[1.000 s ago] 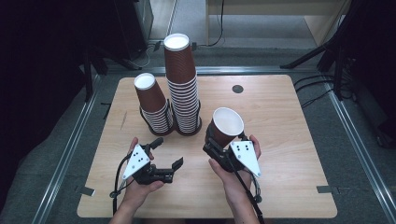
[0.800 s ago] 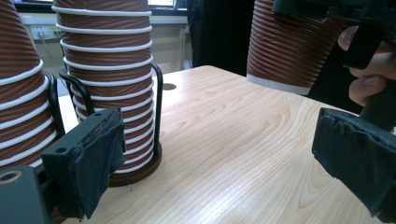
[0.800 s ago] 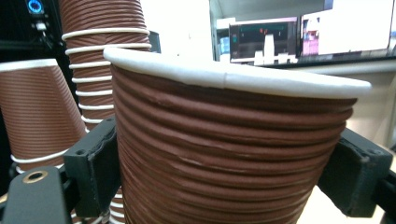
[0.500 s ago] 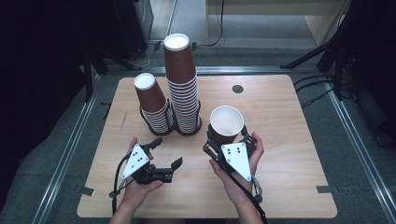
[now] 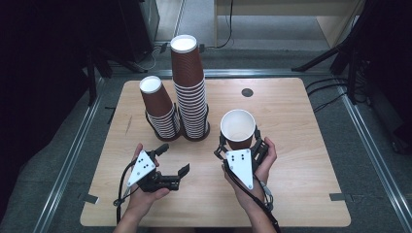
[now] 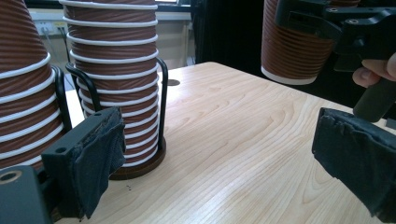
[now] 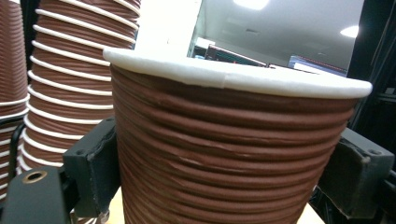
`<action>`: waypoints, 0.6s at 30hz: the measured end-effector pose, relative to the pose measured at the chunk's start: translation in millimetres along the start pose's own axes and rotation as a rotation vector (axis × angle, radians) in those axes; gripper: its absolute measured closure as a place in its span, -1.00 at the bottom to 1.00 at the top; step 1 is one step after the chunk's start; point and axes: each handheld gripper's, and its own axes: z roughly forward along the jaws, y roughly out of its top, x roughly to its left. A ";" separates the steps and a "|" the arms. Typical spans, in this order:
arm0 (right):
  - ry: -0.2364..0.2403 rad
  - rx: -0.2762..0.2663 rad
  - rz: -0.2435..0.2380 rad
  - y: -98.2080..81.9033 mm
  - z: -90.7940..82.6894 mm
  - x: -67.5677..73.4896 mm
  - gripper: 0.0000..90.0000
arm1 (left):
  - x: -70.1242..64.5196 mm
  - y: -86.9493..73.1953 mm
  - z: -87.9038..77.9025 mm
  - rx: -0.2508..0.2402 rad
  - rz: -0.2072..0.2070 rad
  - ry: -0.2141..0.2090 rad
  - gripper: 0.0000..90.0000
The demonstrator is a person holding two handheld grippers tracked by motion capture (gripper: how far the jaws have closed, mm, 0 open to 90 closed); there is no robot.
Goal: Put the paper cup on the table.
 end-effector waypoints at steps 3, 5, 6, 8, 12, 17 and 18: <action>-0.004 -0.001 0.001 -0.6 1.2 -2.2 -0.72 | 1.0 -1.1 -0.6 0.002 -0.003 0.003 -0.92; -0.010 -0.005 -0.020 -1.4 1.8 -3.3 -0.73 | 1.7 -2.2 -0.8 0.005 -0.004 0.007 -0.92; -0.009 -0.004 -0.021 -1.7 2.2 -4.0 -0.73 | 2.0 -2.7 -0.9 0.005 -0.006 0.010 -0.92; -0.019 -0.009 -0.049 -3.1 3.1 -4.7 -0.73 | 2.4 -3.4 -1.3 0.007 -0.005 0.011 -0.92; -0.019 0.002 -0.048 -8.2 7.8 -8.9 -0.73 | 3.6 -6.1 -1.5 0.012 -0.005 0.024 -0.92; -0.034 0.017 -0.041 -17.1 16.9 -18.4 -0.73 | 6.1 -9.0 -3.5 0.016 -0.012 0.049 -0.92; -0.037 0.021 -0.042 -19.2 18.9 -20.0 -0.73 | 6.9 -9.6 -4.3 0.019 -0.010 0.051 -0.92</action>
